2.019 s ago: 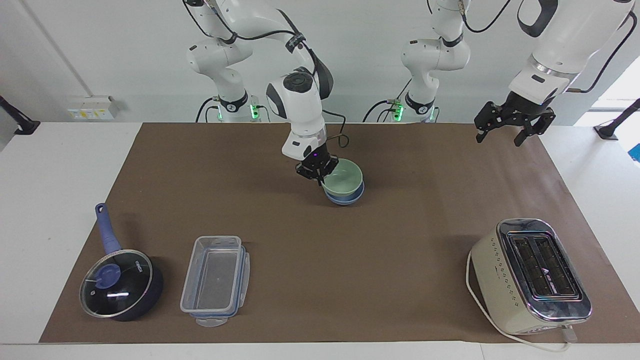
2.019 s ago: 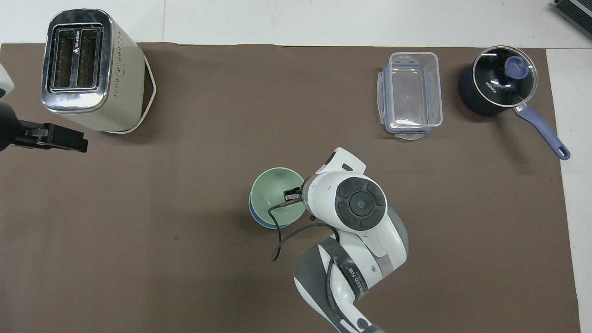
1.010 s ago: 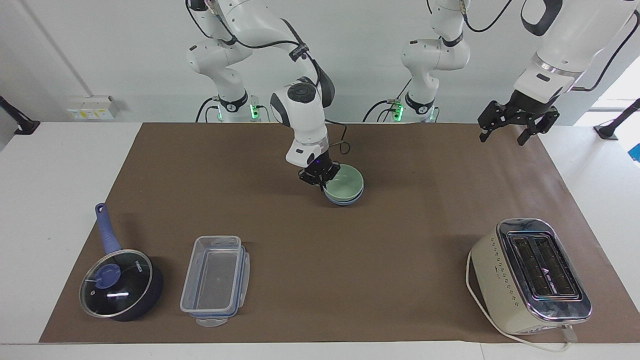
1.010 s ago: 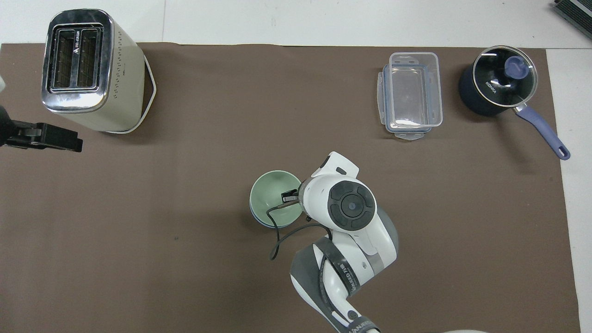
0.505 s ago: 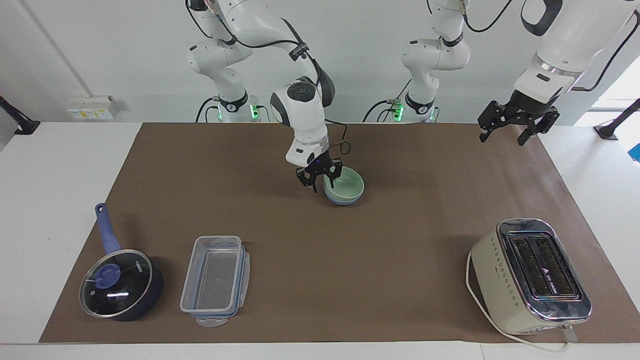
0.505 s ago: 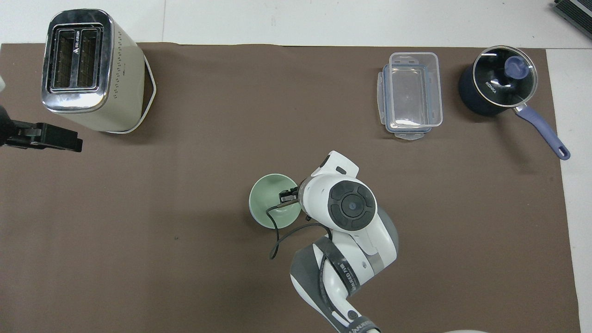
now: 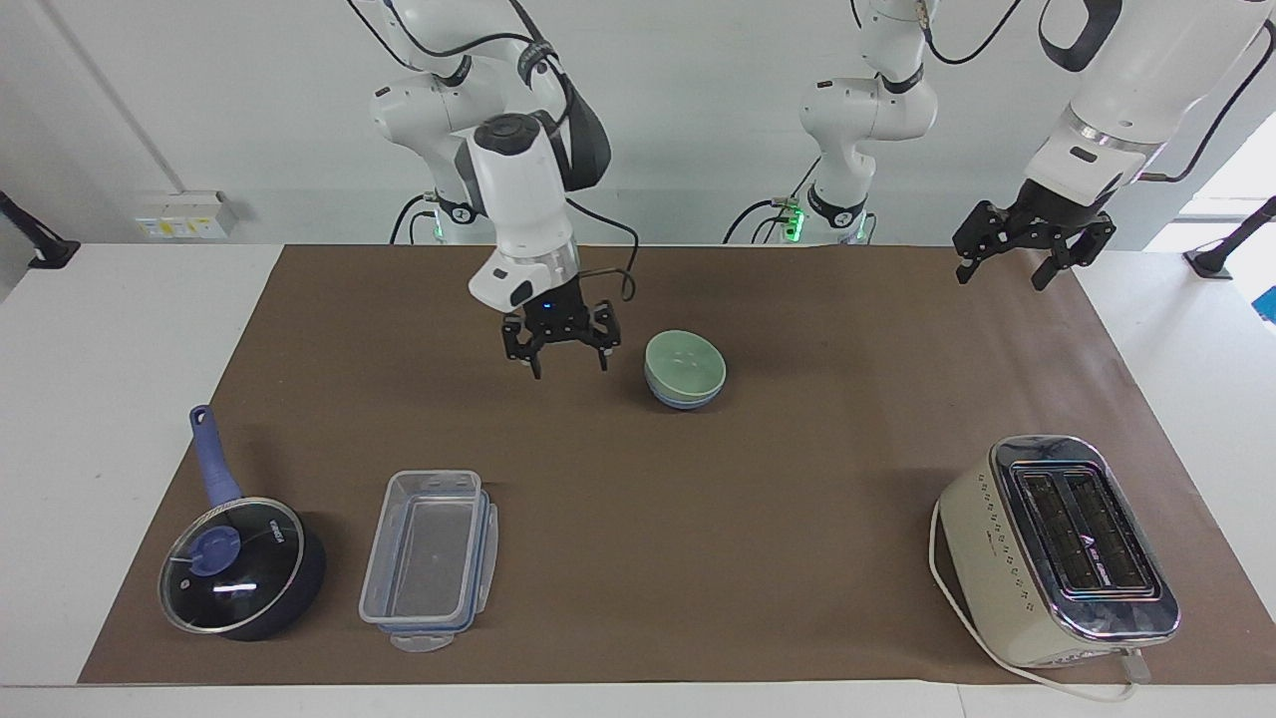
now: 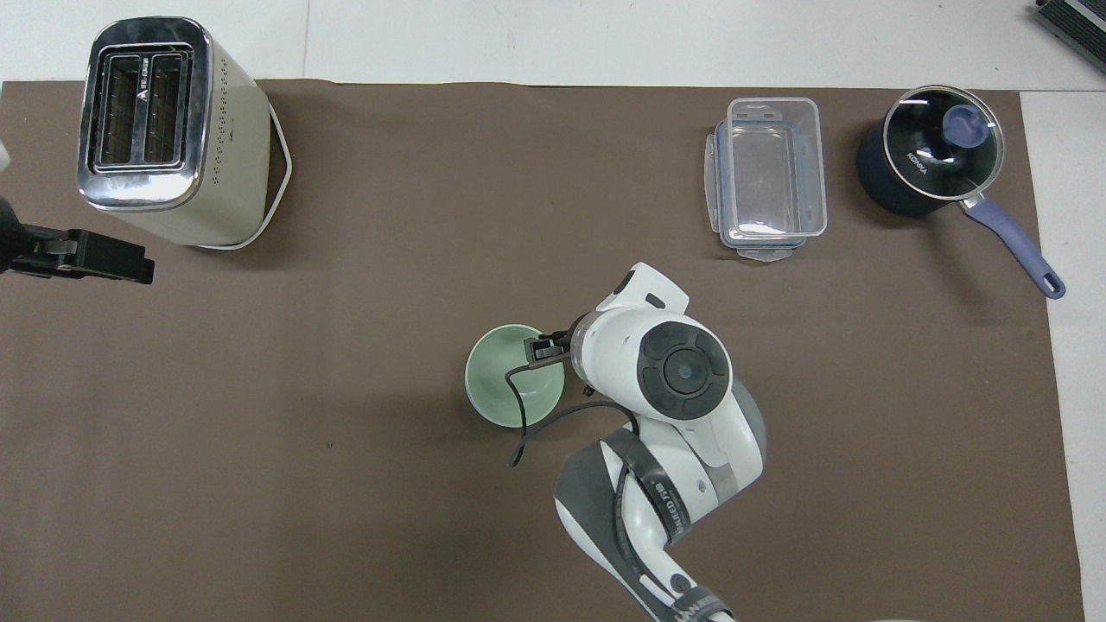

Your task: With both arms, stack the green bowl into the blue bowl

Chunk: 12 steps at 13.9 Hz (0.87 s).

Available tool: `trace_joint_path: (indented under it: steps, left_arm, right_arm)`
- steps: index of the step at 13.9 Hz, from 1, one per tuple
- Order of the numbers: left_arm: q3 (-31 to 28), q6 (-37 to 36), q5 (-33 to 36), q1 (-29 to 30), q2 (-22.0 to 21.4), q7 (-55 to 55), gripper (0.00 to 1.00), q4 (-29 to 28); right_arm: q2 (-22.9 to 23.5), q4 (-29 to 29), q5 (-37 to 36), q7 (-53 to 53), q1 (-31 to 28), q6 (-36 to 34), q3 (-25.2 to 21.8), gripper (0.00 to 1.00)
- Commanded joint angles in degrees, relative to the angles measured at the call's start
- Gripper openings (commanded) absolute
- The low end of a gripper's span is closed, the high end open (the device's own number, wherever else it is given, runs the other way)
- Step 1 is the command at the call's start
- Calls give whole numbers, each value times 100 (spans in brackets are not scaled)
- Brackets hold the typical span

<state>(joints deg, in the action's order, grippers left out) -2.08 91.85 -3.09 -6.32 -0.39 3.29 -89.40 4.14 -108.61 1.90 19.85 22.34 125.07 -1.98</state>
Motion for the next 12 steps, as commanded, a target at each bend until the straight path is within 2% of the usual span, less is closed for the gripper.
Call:
trace_joint_path:
  steps: [1, 7, 12]
  left_arm:
    - [58, -80, 72, 78, -76, 49, 100, -25]
    - [58, -80, 72, 87, -76, 49, 100, -25]
    - [58, -80, 72, 87, -76, 49, 100, -25]
  right_arm:
    - [-10, 690, -84, 1, -457, -1043, 75, 100]
    - [-537, 1078, -163, -243, -1310, -2055, 49, 100]
    - [-546, 2009, -242, -456, -1653, -3250, 49, 100]
